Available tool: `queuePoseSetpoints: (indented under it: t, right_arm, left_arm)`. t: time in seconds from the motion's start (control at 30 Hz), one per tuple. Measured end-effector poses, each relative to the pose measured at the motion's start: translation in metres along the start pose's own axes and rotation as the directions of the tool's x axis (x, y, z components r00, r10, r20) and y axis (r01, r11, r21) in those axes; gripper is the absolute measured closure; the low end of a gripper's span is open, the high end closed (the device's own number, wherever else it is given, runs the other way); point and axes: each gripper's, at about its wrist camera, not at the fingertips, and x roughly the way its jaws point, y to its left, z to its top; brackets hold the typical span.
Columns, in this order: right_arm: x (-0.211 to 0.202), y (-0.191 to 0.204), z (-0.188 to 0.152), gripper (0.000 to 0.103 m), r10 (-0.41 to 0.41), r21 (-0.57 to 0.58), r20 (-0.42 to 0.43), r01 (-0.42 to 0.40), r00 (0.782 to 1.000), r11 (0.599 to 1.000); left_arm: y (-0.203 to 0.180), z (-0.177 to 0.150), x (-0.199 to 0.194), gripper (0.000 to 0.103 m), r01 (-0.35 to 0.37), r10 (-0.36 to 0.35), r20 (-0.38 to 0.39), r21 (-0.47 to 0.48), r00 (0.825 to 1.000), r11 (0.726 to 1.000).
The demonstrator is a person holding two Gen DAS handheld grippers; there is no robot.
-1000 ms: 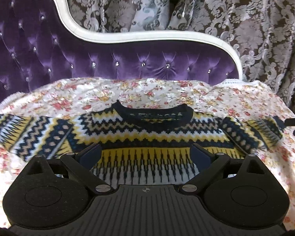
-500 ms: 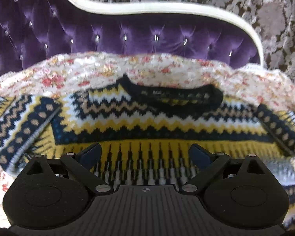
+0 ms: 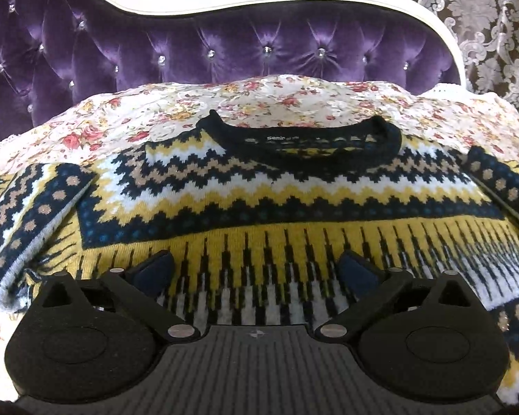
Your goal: Fold small clothes
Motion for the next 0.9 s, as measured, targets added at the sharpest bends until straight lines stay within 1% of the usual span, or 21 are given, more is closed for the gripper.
queuePoseSetpoints:
  t: [0.1, 0.17, 0.23, 0.33, 0.43, 0.57, 0.63, 0.7, 0.73, 0.9]
  right_arm:
    - [-0.013, 0.011, 0.001, 0.087, 0.026, -0.018, 0.023, -0.026, 0.999, 1.000]
    - [-0.028, 0.021, 0.004, 0.087, 0.068, -0.031, 0.040, -0.067, 0.997, 0.997]
    - [-0.047, 0.036, 0.010, 0.087, 0.127, -0.050, 0.057, -0.124, 0.990, 0.991]
    - [-0.078, 0.068, 0.017, 0.087, 0.212, -0.094, 0.078, -0.205, 0.974, 0.974]
    - [-0.106, 0.110, 0.020, 0.087, 0.296, -0.156, 0.088, -0.280, 0.951, 0.947]
    - [-0.134, 0.170, 0.017, 0.087, 0.416, -0.205, 0.077, -0.393, 0.906, 0.896]
    - [-0.143, 0.202, 0.009, 0.087, 0.480, -0.218, 0.062, -0.458, 0.875, 0.862]
    - [-0.146, 0.233, -0.001, 0.087, 0.533, -0.226, 0.037, -0.513, 0.845, 0.828]
    - [-0.146, 0.251, -0.009, 0.087, 0.559, -0.234, 0.019, -0.539, 0.829, 0.809]
    - [-0.135, 0.325, -0.051, 0.087, 0.637, -0.248, -0.068, -0.632, 0.768, 0.735]
  left_arm:
    - [0.001, 0.001, 0.001, 0.000, 0.007, -0.007, -0.003, -0.007, 1.000, 1.000]
    - [0.001, 0.000, 0.001, 0.000, 0.007, -0.007, -0.002, -0.007, 1.000, 1.000]
    - [0.001, 0.000, 0.001, 0.000, 0.008, -0.008, -0.001, -0.008, 1.000, 1.000]
    - [0.001, 0.000, 0.001, 0.000, 0.011, -0.011, 0.001, -0.008, 1.000, 1.000]
    - [0.002, 0.002, 0.001, 0.000, 0.020, -0.020, 0.000, -0.002, 1.000, 1.000]
    - [0.011, 0.008, -0.005, 0.003, 0.063, -0.063, -0.034, -0.010, 0.997, 0.998]
    - [0.023, 0.008, -0.017, 0.007, 0.076, -0.078, -0.030, -0.056, 0.997, 0.996]
    - [0.038, 0.007, -0.030, 0.007, 0.086, -0.087, -0.013, -0.096, 0.996, 0.992]
    - [0.046, 0.007, -0.038, 0.007, 0.083, -0.083, -0.001, -0.108, 0.997, 0.991]
    - [0.088, -0.004, -0.071, 0.007, 0.041, -0.036, 0.042, -0.138, 0.998, 0.990]
